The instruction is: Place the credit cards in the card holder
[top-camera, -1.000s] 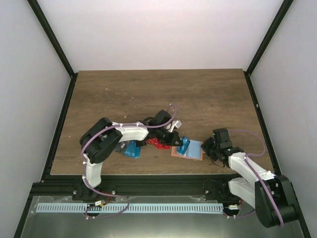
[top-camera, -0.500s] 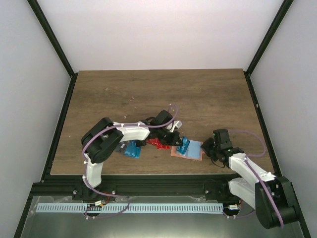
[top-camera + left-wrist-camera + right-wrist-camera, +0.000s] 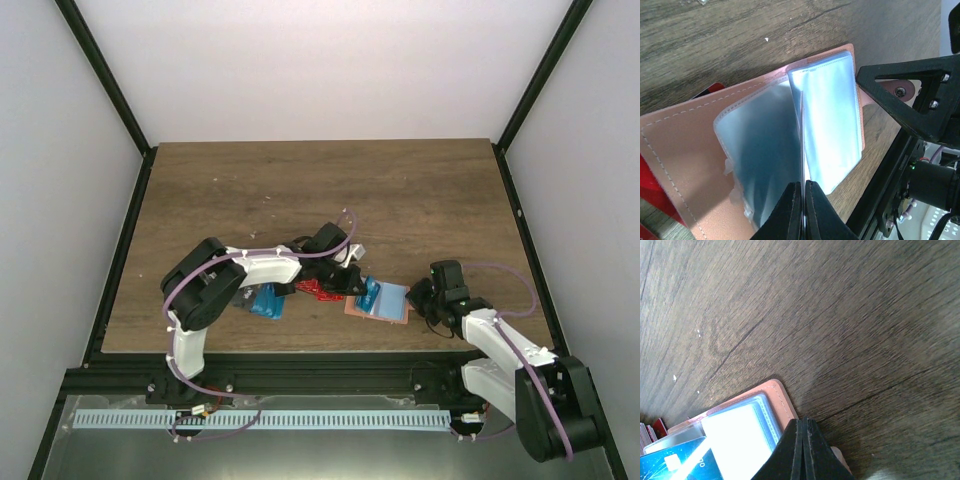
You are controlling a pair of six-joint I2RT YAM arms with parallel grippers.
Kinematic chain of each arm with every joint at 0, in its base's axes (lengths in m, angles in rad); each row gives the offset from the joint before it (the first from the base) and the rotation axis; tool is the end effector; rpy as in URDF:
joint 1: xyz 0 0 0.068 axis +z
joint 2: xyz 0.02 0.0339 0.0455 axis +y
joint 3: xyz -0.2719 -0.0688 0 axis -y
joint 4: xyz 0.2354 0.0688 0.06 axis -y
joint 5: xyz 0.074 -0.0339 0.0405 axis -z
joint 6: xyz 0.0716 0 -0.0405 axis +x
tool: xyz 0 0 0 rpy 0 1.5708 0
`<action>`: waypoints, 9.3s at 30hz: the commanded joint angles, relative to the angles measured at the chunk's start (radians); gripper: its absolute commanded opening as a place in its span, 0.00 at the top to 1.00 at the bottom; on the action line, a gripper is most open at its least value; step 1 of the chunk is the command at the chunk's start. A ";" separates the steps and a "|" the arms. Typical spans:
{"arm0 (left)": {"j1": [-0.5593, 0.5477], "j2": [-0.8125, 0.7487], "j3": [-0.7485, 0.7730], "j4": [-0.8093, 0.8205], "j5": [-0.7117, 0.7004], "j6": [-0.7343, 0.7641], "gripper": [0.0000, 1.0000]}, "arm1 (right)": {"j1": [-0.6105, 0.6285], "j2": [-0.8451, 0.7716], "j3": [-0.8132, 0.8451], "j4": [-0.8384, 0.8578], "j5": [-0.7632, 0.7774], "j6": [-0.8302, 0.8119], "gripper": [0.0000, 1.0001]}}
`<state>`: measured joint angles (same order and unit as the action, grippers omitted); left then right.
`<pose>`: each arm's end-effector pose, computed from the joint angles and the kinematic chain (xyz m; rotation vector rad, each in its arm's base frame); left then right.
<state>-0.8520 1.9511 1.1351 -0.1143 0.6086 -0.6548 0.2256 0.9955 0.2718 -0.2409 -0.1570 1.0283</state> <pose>0.2360 -0.3319 0.1292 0.5661 2.7590 -1.2773 0.1638 0.0491 0.1118 0.9804 2.4778 0.6585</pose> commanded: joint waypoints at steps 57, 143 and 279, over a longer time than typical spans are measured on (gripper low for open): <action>-0.011 0.107 0.011 0.191 0.064 -0.205 0.96 | -0.008 -0.047 -0.068 -0.019 -0.078 -0.048 0.99; -0.108 -0.043 0.035 -0.013 -0.097 -0.034 0.41 | -0.008 -0.013 -0.060 -0.004 -0.067 -0.045 0.98; 0.498 -0.353 -0.433 0.015 -0.295 0.242 0.95 | 0.624 0.806 0.536 0.574 -0.257 0.107 0.49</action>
<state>-0.3584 1.5860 0.6991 -0.1268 0.2977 -0.4183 0.8421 1.7706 0.7605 0.2943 -0.4229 1.1168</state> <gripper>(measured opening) 0.052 0.507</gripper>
